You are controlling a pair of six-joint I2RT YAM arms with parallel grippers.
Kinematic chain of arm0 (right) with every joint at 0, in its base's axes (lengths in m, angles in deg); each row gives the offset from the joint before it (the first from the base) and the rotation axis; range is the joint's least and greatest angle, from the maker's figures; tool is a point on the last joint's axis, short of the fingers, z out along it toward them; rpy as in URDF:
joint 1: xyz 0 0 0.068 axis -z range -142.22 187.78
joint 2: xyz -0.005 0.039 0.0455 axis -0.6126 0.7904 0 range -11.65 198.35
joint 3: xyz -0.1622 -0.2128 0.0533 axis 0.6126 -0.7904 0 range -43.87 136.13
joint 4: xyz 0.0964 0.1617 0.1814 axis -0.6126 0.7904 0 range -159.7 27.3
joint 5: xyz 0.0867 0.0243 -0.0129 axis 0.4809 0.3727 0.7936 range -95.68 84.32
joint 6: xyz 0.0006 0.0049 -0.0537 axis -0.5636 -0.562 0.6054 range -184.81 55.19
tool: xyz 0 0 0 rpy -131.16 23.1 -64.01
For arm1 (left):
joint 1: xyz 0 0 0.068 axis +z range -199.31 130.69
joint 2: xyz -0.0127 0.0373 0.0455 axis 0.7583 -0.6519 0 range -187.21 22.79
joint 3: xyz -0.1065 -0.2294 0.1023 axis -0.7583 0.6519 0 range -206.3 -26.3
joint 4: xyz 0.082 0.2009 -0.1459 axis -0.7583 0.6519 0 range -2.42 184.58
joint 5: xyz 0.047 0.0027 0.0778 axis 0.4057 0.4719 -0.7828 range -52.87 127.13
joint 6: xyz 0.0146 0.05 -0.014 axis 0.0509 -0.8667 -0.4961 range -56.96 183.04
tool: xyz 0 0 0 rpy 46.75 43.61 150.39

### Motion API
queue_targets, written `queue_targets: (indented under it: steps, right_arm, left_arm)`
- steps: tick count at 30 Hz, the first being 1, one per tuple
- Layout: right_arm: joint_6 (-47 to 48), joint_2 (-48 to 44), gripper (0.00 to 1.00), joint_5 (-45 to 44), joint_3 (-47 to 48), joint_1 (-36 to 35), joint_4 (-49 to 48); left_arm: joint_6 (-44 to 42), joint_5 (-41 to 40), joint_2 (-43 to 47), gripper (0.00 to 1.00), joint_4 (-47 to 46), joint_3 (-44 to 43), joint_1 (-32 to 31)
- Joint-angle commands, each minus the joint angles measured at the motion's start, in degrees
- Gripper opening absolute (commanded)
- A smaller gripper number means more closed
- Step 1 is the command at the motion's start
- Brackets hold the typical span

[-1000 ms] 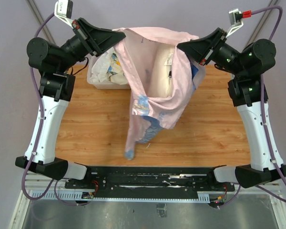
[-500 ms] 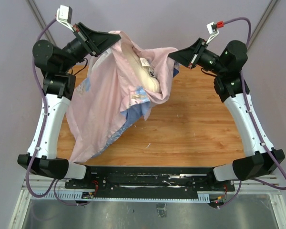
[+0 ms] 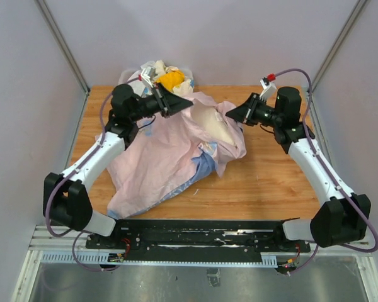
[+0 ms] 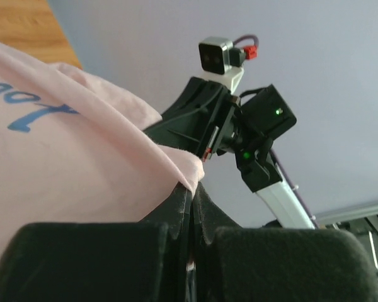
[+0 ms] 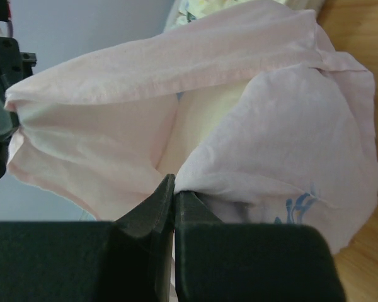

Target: Put the pillow into the pillowcase

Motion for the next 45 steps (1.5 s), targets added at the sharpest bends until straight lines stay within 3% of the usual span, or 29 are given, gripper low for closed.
queue_targets:
  steps: [1, 10, 16, 19, 22, 24, 26, 32, 36, 45]
  right_arm:
    - [4.28, -5.23, 0.01, -4.89, -3.59, 1.52, 0.71]
    - [6.51, -10.63, 0.01, -13.02, -12.45, 7.41, 11.07]
    - [8.59, -9.45, 0.02, -20.34, -11.02, 9.52, 21.38]
    - [8.57, -9.45, 0.17, -21.24, -11.53, 10.23, 22.58]
    - [8.73, -9.72, 0.37, -20.65, -11.47, 10.49, 23.61]
    - [9.18, -10.51, 0.45, -20.71, -11.04, 10.49, 24.49]
    - [9.79, -11.61, 0.48, -19.22, -10.77, 10.49, 24.80]
    - [9.64, -11.72, 0.56, -9.73, -10.22, 10.13, 27.24]
    - [7.43, -11.34, 0.58, -5.65, -14.63, 7.45, 23.79]
    - [3.57, -5.14, 0.60, -4.60, -18.84, 0.71, 19.47]
  left_arm:
    - [-3.55, -0.92, -2.89, 0.02, -4.91, 0.11, -7.08]
    - [-8.94, -4.58, -12.96, 0.02, -0.35, -0.09, -18.83]
    - [-15.02, -6.55, -16.36, 0.38, 10.43, -6.79, -21.02]
    - [-20.67, -8.80, -16.03, 0.48, 20.30, -12.59, -21.02]
    - [-25.93, -10.08, -15.50, 0.53, 28.99, -18.44, -20.93]
    - [-28.22, -11.17, -13.94, 0.61, 33.27, -21.20, -20.47]
    - [-29.42, -11.52, -11.85, 0.64, 36.71, -22.72, -18.97]
    - [-29.30, -11.58, -0.70, 0.65, 37.78, -14.68, -9.86]
    - [-28.84, -11.34, 5.47, 0.65, 37.06, -6.81, -5.04]
    - [-28.29, -12.99, 12.49, 0.65, 38.70, 2.03, -4.68]
